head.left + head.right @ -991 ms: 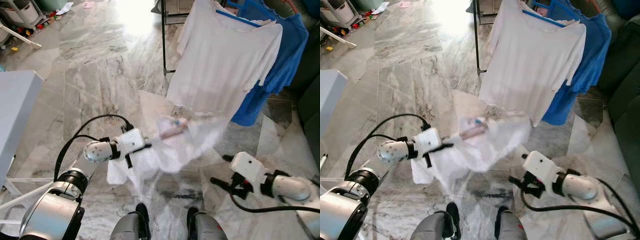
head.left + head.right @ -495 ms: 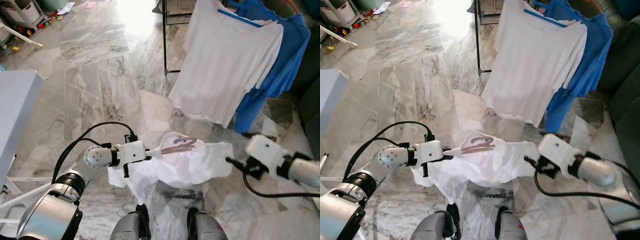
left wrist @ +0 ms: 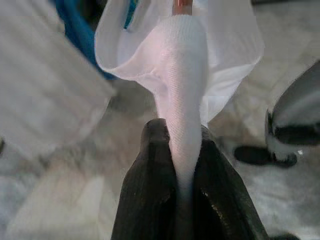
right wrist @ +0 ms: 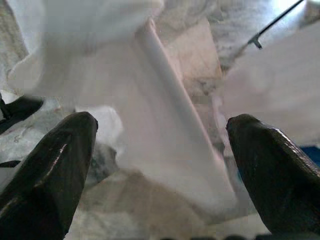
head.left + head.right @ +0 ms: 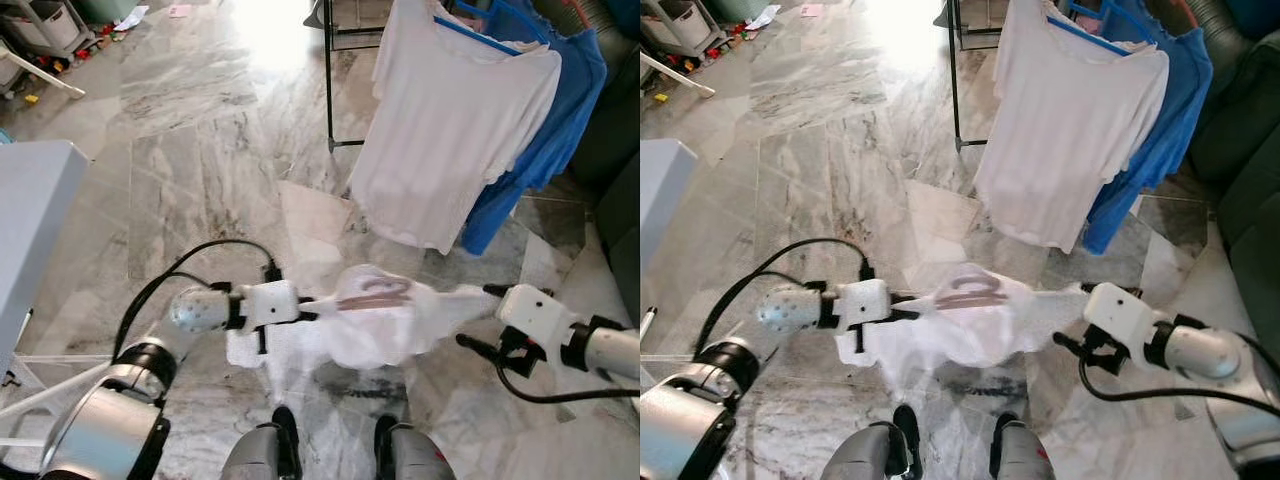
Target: Hang hanger
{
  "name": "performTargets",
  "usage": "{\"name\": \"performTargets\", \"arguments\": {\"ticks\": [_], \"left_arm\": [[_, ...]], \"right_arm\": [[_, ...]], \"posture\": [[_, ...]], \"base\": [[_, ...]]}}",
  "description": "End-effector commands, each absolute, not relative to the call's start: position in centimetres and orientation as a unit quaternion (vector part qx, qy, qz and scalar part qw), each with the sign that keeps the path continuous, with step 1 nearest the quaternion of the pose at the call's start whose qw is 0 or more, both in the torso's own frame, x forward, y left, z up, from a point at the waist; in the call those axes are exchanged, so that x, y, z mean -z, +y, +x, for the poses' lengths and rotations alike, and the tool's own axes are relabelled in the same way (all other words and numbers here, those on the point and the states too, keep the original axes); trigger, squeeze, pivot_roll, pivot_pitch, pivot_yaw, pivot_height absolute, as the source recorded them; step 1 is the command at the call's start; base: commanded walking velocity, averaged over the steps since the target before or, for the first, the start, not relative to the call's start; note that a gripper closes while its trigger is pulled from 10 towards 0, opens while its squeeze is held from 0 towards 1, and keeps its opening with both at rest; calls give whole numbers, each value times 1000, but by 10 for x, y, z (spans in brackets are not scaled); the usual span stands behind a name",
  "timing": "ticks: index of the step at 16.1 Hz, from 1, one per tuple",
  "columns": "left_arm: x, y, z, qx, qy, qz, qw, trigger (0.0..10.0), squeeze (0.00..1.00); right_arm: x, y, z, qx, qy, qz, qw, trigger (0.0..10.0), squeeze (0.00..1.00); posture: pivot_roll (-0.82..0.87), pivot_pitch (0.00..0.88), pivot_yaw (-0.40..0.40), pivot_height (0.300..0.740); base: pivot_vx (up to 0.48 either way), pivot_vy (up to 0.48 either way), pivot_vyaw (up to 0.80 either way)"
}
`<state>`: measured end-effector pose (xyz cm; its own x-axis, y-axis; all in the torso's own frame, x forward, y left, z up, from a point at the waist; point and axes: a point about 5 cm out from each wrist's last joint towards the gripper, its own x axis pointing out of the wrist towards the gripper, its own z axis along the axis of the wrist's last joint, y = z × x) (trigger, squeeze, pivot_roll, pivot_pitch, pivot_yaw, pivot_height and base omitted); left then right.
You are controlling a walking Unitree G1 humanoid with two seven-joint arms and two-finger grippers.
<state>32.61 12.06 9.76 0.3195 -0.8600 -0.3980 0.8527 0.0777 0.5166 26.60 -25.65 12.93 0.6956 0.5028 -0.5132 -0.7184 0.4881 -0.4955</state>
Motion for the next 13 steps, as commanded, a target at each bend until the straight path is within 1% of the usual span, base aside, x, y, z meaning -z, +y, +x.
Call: {"name": "performTargets", "arguments": {"ticks": [1,5,6,7,9,11,12,13], "left_arm": [[-106,119,326,594,-35,347,725,0,0],[-100,115,321,608,-32,346,714,0,0],[-99,116,321,605,-27,347,716,0,0],[-97,117,323,593,-16,352,724,0,0],[-97,117,324,589,-17,343,731,0,0],[-101,111,323,599,-31,332,728,0,0],[-103,107,322,609,-42,330,721,0,0],[-103,105,322,611,-45,329,718,0,0]], "right_arm": [[-126,-256,265,-378,158,-363,837,10000,1000],[-138,-243,273,-390,127,-358,839,10000,1000],[-140,-240,272,-397,126,-346,841,10000,1000],[-144,-236,270,-413,125,-323,842,10000,1000],[-144,-234,269,-417,126,-322,841,10000,1000],[-136,-238,269,-416,139,-320,840,10000,988],[-128,-238,267,-427,157,-304,837,10000,827],[-124,-238,266,-432,166,-298,835,8588,580]], "posture": [[-162,249,100,740],[-162,252,104,740],[-161,251,104,740],[-162,251,104,740],[-166,251,105,740],[-166,251,105,740],[-167,251,106,740],[-167,251,106,740]], "base": [[0,0,0],[0,0,0],[0,0,0],[0,0,0],[0,0,0],[0,0,0],[0,0,0],[0,0,0]]}}
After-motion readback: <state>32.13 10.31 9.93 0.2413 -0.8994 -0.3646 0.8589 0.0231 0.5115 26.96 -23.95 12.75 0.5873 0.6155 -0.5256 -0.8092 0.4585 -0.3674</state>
